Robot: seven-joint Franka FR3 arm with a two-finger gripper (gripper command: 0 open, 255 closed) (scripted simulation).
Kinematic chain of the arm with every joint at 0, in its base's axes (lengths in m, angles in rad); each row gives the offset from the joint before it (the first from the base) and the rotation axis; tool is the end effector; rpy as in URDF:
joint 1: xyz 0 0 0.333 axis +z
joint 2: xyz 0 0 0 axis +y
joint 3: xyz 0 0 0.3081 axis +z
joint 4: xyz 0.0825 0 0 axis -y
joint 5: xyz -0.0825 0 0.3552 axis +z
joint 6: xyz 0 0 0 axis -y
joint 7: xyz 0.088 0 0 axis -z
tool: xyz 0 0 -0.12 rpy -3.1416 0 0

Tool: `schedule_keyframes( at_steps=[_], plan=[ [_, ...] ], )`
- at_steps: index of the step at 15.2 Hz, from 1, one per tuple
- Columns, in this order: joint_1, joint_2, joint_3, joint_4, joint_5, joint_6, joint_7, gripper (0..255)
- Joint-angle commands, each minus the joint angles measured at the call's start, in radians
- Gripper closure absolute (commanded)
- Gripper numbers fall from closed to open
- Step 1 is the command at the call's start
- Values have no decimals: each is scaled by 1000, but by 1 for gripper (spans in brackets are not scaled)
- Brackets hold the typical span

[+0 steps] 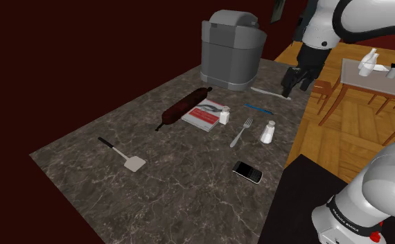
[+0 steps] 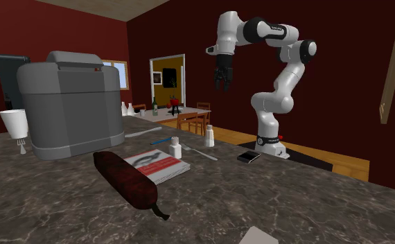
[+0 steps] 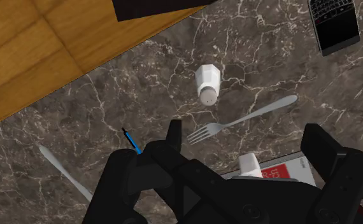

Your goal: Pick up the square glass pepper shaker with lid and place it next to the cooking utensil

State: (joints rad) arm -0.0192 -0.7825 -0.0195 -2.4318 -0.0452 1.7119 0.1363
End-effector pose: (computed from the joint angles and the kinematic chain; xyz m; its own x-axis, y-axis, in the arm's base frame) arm 0.2968 -0.0176 0.5498 0.9844 -0.1630 0.0661 -0.1648 -0.9861 0.0225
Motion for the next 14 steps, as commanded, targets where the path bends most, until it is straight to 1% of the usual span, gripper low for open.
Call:
schedule_keyframes(
  at_steps=[1, 7, 14],
  plan=[
    [0, 0, 0, 0, 0, 0, 0, 0],
    [13, 234, 10, 62, 6, 152, 6, 0],
    [25, 517, 23, 193, 8, 280, 11, 0]
  ],
)
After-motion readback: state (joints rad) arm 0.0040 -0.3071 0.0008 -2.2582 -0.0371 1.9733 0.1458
